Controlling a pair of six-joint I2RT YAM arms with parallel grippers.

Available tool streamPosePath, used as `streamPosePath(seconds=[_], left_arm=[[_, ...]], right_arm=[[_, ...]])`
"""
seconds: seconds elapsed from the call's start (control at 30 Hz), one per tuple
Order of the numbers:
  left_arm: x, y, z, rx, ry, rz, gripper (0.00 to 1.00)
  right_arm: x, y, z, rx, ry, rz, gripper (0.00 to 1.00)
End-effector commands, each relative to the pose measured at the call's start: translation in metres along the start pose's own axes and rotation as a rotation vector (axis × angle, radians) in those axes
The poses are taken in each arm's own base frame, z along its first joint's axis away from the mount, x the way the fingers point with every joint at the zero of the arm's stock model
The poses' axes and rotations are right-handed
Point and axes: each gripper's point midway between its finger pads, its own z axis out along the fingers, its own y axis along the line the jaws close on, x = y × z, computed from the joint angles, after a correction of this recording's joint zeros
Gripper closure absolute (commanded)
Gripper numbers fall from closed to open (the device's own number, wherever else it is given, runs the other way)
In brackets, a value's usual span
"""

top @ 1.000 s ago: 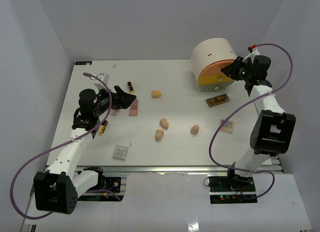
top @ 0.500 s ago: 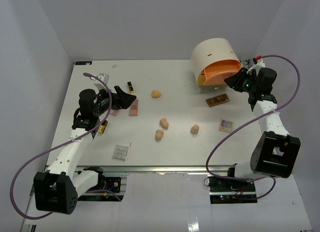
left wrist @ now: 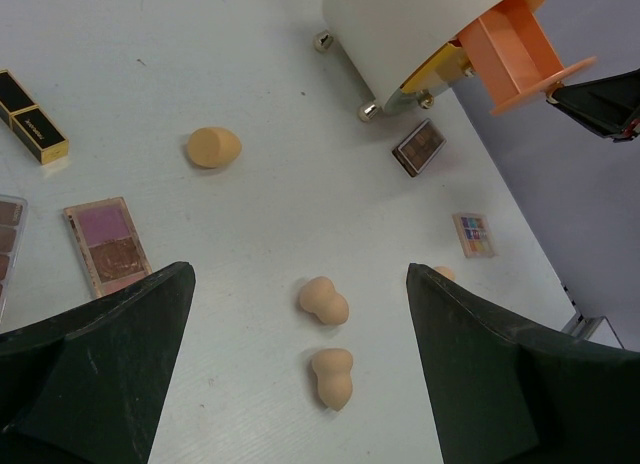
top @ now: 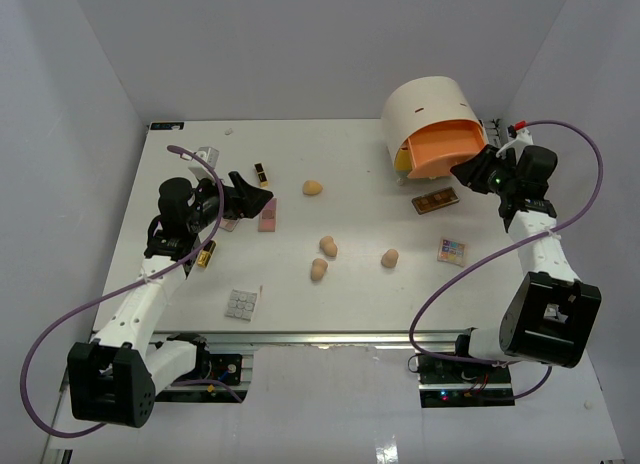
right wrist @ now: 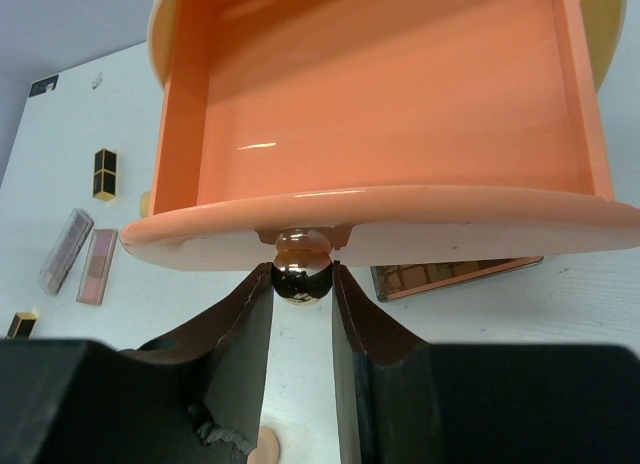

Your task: Organize the makeup

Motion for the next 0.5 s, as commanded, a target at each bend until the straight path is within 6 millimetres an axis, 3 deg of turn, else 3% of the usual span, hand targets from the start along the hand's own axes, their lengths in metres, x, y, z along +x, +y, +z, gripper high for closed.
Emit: streamPosePath(seconds=[0.0, 0.1, 0.3, 0.47], left_arm=[[-0.0175, -0.013, -0.0006, 0.036, -0.031, 0.037, 0.02], [-0.0168, -0.0136, -0.0002, 0.041, -0.026, 0.036, 0.02], [-0.0144, -0.0132, 0.0015, 0.047, -0.015, 0.031, 0.02], [-0.0119, -0.0128, 0.0027, 0.051, -0.003, 0.027, 0.02]], right_arm=[[-0.0193, 0.0082, -0.0093, -0.021, -0.071, -0.068, 0.78], [-0.0193, 0.0065, -0.0105, -0.017, -0.072, -0.08, 0.72], [-0.0171, 0.006, -0.0105, -0.026, -0.07, -0.09, 0.31], [-0.0172, 0.0096, -0.0177, -0.038, -0.079, -0.127, 0.12]])
